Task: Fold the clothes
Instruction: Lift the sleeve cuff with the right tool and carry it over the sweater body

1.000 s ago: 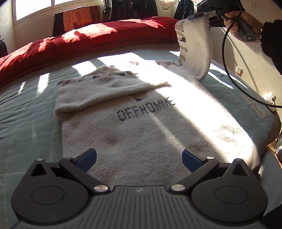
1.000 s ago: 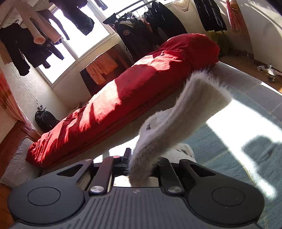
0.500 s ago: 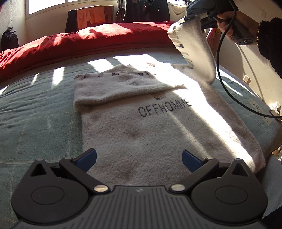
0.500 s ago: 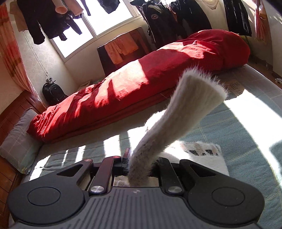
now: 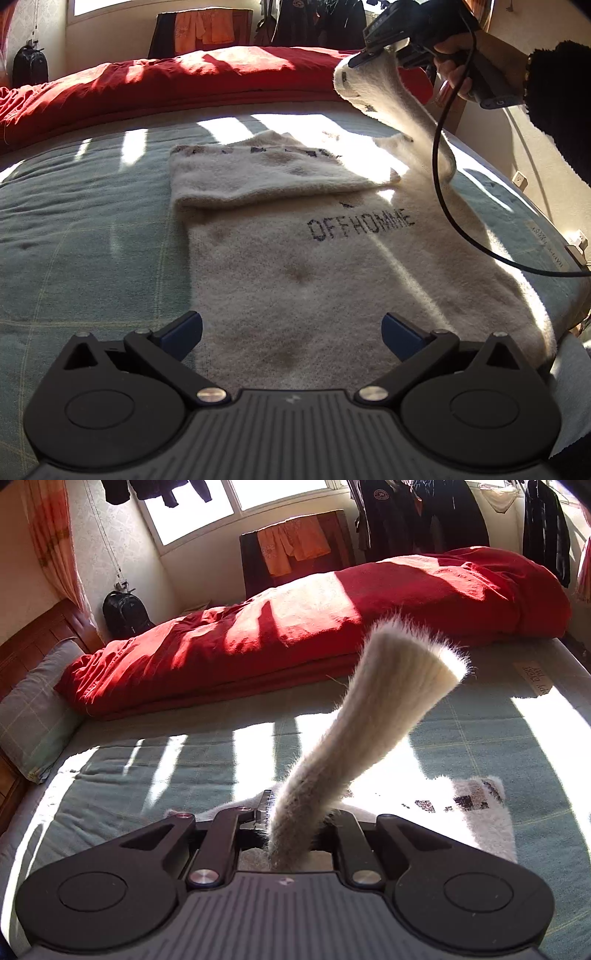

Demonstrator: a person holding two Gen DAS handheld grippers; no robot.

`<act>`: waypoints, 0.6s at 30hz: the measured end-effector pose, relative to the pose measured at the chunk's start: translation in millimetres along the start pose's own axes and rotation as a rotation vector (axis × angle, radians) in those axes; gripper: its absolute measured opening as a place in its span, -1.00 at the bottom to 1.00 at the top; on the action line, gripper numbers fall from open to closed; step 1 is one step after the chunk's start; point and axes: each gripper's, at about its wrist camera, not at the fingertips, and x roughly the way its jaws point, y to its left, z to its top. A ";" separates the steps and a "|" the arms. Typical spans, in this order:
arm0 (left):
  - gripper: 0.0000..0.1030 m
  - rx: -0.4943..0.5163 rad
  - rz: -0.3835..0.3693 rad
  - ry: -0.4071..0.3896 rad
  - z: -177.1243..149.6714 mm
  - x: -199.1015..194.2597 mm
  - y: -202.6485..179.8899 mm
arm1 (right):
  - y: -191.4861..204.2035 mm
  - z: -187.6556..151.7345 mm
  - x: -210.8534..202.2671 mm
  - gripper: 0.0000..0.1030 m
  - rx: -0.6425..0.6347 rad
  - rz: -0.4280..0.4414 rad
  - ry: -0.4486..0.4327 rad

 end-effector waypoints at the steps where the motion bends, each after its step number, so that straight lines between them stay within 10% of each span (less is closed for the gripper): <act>1: 0.99 -0.004 0.001 0.001 -0.4 0.3 1.4 | 3.8 -0.5 2.9 -0.73 -0.011 -0.001 0.006; 18: 0.99 -0.030 -0.011 0.015 -4.0 6.9 10.8 | 62.2 -43.4 58.8 -0.72 -0.314 -0.096 0.136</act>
